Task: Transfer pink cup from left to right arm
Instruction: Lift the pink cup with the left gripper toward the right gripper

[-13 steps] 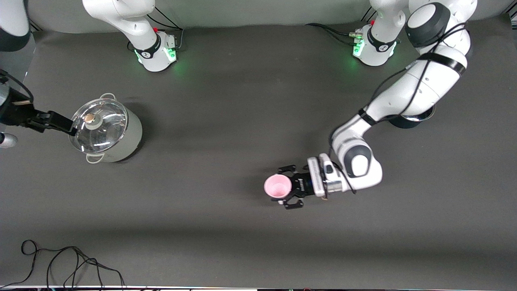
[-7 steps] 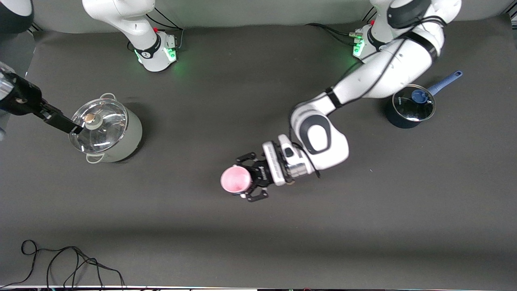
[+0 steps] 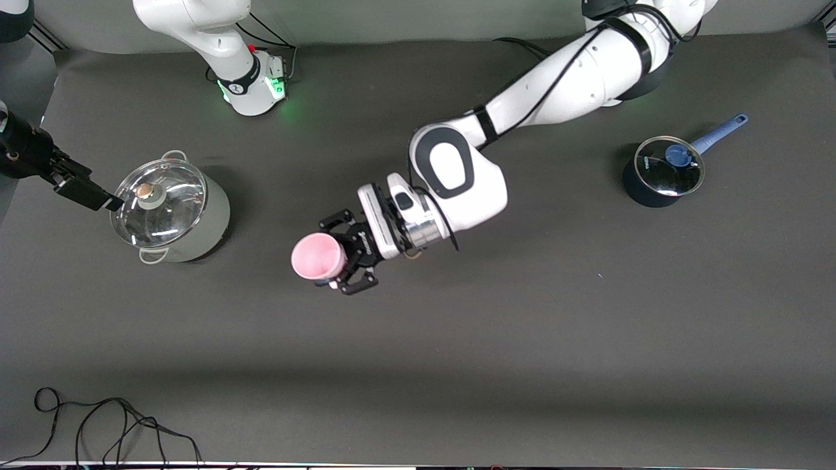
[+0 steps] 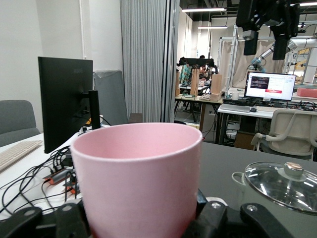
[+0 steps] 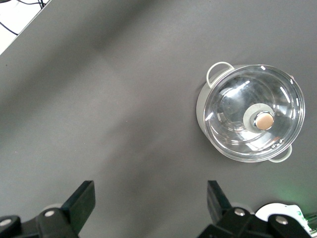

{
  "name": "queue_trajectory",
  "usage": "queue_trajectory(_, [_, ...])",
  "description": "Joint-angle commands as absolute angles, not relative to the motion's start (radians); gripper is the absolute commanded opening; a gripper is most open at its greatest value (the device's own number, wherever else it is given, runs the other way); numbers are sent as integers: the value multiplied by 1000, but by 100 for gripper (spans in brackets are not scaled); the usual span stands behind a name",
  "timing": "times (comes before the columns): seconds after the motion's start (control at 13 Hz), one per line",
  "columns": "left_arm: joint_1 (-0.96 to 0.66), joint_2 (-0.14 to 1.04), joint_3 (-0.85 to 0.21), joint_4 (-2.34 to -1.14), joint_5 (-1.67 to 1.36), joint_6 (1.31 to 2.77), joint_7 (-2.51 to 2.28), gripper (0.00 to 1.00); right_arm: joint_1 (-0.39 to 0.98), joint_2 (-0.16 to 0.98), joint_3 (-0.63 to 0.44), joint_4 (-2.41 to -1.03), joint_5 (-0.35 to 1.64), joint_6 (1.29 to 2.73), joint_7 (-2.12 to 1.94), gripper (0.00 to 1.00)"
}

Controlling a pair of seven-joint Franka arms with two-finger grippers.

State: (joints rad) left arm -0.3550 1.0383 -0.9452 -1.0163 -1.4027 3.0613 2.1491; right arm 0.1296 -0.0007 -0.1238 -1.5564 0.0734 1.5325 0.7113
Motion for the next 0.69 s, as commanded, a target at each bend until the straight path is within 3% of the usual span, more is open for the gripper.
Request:
queue_trajectory(0.0, [-458, 1034, -917, -924, -1413, 3155, 2132, 0, 133, -2, -124, -1551, 87, 1528, 739, 100])
queue_trajectory(0.23, [-509, 1034, -919, -904, -1413, 3217, 2129, 0, 138, 17, -118, -1523, 89, 1537, 741, 100])
queue_trajectory(0.61, [-564, 1035, -887, -885, -1413, 3249, 2128, 0, 237, 133, -117, -1350, 110, 1522, 922, 100])
